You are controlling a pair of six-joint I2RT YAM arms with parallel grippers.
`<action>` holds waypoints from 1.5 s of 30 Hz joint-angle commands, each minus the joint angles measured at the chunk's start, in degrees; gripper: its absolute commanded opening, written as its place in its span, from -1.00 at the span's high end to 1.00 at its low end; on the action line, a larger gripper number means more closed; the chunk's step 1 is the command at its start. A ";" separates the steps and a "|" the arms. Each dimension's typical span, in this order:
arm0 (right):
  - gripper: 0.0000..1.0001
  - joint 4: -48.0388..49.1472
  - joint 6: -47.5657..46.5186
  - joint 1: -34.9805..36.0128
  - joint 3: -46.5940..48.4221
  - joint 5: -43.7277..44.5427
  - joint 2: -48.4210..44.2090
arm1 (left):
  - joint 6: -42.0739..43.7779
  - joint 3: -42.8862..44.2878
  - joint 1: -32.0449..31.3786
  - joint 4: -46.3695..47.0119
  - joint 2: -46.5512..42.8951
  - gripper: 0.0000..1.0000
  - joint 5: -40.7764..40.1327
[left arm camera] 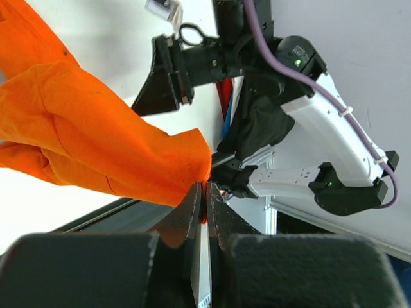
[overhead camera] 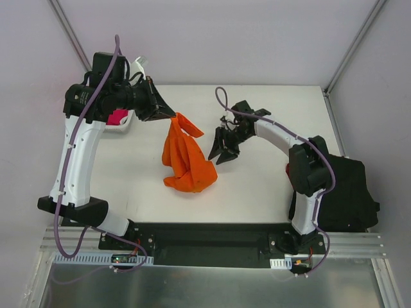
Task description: Fold and stack the t-shirts
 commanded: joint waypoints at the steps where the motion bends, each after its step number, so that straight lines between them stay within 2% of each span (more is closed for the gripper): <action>1: -0.01 0.78 -2.72 2.66 -0.41 -2.17 -2.86 | 0.06 3.36 0.72 0.15 0.63 1.00 -0.11; 14: -0.03 5.26 -1.84 5.48 -0.76 -3.41 4.00 | -3.01 13.55 0.80 0.23 2.83 1.00 -1.07; 21: 0.00 5.53 -2.02 5.92 0.99 -3.49 7.69 | -3.55 13.21 0.81 0.23 1.26 1.00 -1.33; 23: 0.10 5.88 -1.14 6.27 2.74 -3.76 8.13 | -3.54 11.90 0.72 0.23 0.73 1.00 -1.51; 24: 0.44 6.32 -0.70 6.44 3.54 -3.84 8.31 | -3.37 11.45 0.80 0.23 0.29 1.00 -1.60; 25: 0.68 6.32 -0.35 6.62 4.59 -3.84 8.83 | -3.37 10.93 0.72 0.32 0.11 1.00 -1.68; 27: 0.98 6.32 0.79 6.97 7.57 -3.50 9.01 | -2.93 9.52 0.72 0.32 -0.24 1.00 -1.86; 34: 0.99 3.34 1.50 6.10 14.43 0.01 7.43 | -0.65 8.02 0.80 0.23 0.02 1.00 -3.00; 41: 0.98 -1.93 1.68 -0.40 21.46 3.45 3.22 | 1.38 7.23 3.44 -2.22 1.51 1.00 -5.99; 45: 0.98 -7.37 0.62 -3.48 25.25 4.15 2.16 | 1.55 6.18 3.97 -9.93 4.75 1.00 -15.28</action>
